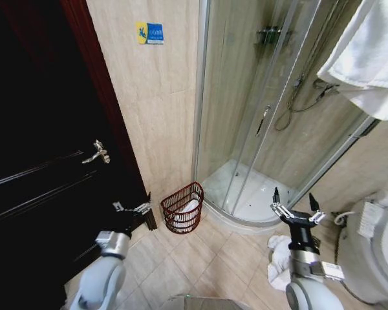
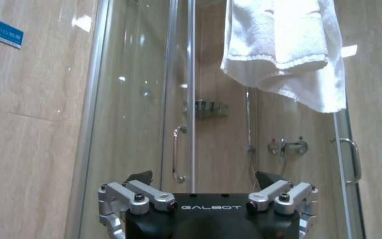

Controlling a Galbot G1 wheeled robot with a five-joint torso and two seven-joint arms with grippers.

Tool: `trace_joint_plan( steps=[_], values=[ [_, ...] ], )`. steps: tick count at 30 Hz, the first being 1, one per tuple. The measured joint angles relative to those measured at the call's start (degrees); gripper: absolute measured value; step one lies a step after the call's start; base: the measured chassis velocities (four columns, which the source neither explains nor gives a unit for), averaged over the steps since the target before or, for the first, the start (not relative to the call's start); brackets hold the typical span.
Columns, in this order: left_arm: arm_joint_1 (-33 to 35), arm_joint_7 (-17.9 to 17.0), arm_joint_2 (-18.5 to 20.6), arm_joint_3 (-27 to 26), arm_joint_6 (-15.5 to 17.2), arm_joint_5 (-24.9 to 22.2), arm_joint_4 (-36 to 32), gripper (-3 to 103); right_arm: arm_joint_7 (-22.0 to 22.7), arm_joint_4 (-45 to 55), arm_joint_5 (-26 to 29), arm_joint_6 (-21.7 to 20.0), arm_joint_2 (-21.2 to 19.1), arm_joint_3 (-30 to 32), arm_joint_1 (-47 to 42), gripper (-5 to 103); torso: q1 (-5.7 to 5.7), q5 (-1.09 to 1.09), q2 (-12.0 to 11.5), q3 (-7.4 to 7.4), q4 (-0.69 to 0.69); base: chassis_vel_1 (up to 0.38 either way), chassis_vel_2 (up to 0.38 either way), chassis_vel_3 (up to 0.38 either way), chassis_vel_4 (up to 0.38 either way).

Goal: Discard the used towel into the hamper.

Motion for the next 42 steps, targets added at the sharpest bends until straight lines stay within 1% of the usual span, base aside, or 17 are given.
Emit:
trace_joint_plan(
  steps=[3,4,7,12,20,27,34,42],
  values=[
    [1.8,0.8,-3.9,0.5,-0.5,2.1,-1.6,100,-0.5,0.7,0.8,-0.6,-0.5,-0.1,0.5,100,0.01,0.00,0.0,0.00,0.01,0.000,0.000,0.000,0.000],
    [1.8,0.8,-3.9,0.5,-0.5,2.1,-1.6,100,-0.5,0.7,0.8,-0.6,-0.5,-0.1,0.5,100,0.01,0.00,0.0,0.00,0.01,0.000,0.000,0.000,0.000],
    [2.4,1.4,-5.7,0.9,-0.5,2.7,-2.0,100,-0.7,0.7,1.6,-0.5,-0.9,-0.1,0.8,100,0.01,0.01,0.0,0.00,0.01,0.000,0.000,0.000,0.000],
    [2.4,1.4,-5.8,1.1,-0.5,2.8,-2.0,100,0.4,0.5,2.0,1.2,-1.3,0.2,1.4,100,0.01,0.00,0.0,0.01,0.01,0.000,0.000,0.000,0.000],
    [2.2,1.4,-5.7,1.2,-0.5,2.7,-1.8,100,0.7,2.1,3.7,2.1,-3.1,2.4,0.6,100,0.01,0.00,0.0,0.01,0.00,0.000,0.000,0.000,0.000],
    [2.1,1.4,-5.6,1.2,-0.4,2.7,-1.6,100,0.3,3.5,5.5,1.7,-4.1,4.7,0.6,100,0.01,0.00,0.0,0.01,0.01,0.000,0.000,0.000,0.000],
    [2.1,1.4,-5.6,1.3,-0.4,2.6,-1.5,100,0.2,4.6,7.3,1.7,-5.5,8.5,0.6,100,0.01,0.00,0.0,0.01,0.01,0.000,0.000,0.000,0.000],
    [2.0,1.4,-5.5,1.3,-0.4,2.6,-1.5,100,-0.7,4.7,8.1,1.9,-5.7,10.8,0.4,100,0.01,-0.01,0.0,0.01,0.01,0.000,0.000,0.000,0.000]
  ],
)
